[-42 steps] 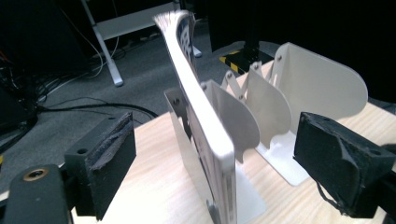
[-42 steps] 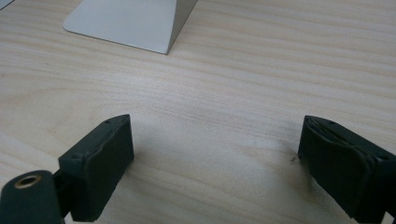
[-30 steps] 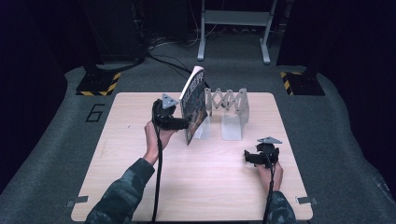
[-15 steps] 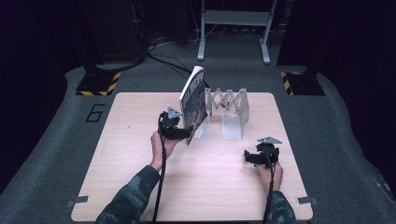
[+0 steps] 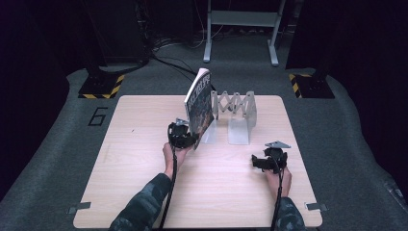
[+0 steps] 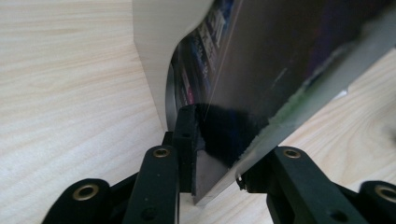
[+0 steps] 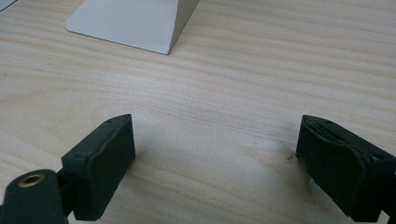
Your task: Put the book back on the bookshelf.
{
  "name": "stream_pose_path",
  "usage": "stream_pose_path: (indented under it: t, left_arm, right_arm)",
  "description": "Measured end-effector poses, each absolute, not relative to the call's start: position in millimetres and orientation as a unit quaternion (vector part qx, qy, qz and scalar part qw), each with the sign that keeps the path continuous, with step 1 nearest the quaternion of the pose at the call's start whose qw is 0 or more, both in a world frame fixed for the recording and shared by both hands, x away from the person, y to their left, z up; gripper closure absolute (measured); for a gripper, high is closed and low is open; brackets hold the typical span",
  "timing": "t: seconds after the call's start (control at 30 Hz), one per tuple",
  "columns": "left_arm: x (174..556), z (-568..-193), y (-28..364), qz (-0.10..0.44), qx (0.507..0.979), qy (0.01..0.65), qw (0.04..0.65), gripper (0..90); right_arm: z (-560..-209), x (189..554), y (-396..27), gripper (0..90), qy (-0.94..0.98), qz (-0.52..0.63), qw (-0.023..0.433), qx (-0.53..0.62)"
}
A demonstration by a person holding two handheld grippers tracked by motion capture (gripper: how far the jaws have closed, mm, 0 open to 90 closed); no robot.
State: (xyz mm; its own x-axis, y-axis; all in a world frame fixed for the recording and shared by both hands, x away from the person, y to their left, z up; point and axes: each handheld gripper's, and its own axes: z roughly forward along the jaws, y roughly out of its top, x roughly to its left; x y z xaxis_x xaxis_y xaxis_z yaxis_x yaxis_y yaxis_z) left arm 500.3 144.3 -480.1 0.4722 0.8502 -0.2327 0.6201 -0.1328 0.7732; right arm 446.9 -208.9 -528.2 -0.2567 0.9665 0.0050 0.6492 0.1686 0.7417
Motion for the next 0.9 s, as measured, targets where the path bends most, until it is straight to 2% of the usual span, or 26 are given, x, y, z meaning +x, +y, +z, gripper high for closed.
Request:
stream_pose_path:
  t: [0.23, 0.47, 0.9]
  left_arm:
    - [496.0, -482.5, 141.2, 0.118, 0.724, 0.510, 0.449, 75.1]
    - [489.4, -481.0, 132.3, 0.110, 0.727, 0.499, 0.459, 67.7]
    - [479.7, -483.7, 119.1, 0.095, 0.735, 0.475, 0.475, 64.0]
  right_arm:
    - [-528.1, 446.5, -209.2, 11.2, 0.725, 0.323, 0.244, 0.557]
    - [-528.1, 446.7, -209.4, 11.2, 0.726, 0.323, 0.245, 0.555]
    - [-528.2, 446.8, -208.7, 11.2, 0.723, 0.323, 0.245, 0.559]
